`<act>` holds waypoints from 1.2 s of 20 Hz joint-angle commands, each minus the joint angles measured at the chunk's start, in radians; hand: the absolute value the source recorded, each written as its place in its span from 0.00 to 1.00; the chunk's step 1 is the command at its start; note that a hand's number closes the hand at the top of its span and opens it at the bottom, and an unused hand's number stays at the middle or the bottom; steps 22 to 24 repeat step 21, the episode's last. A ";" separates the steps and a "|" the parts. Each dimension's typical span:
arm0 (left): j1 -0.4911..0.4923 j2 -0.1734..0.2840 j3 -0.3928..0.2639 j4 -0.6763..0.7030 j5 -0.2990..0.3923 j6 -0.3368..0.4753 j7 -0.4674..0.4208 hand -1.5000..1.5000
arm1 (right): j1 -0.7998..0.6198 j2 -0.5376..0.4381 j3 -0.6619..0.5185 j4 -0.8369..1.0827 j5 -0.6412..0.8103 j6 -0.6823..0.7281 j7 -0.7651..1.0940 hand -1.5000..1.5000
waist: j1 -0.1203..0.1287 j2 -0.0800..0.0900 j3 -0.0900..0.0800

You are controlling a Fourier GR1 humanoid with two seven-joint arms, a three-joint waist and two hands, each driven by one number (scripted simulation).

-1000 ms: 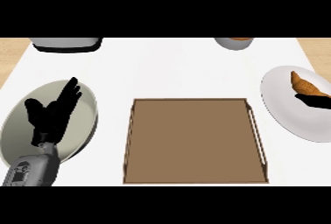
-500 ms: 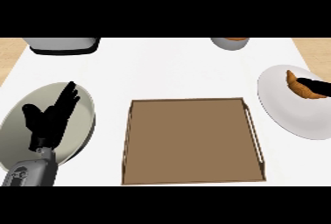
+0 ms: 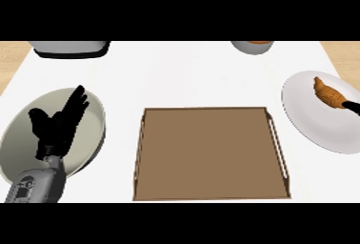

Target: Pick the croissant from the tray and place it in the plate

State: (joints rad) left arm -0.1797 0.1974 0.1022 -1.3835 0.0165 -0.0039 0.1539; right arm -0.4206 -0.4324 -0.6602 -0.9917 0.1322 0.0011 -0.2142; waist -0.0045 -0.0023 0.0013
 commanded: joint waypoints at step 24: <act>-0.016 -0.026 0.013 -0.001 -0.042 0.006 0.003 0.50 | 0.239 -0.192 0.003 0.085 -0.162 0.075 -0.112 0.00 | 0.002 0.002 -0.001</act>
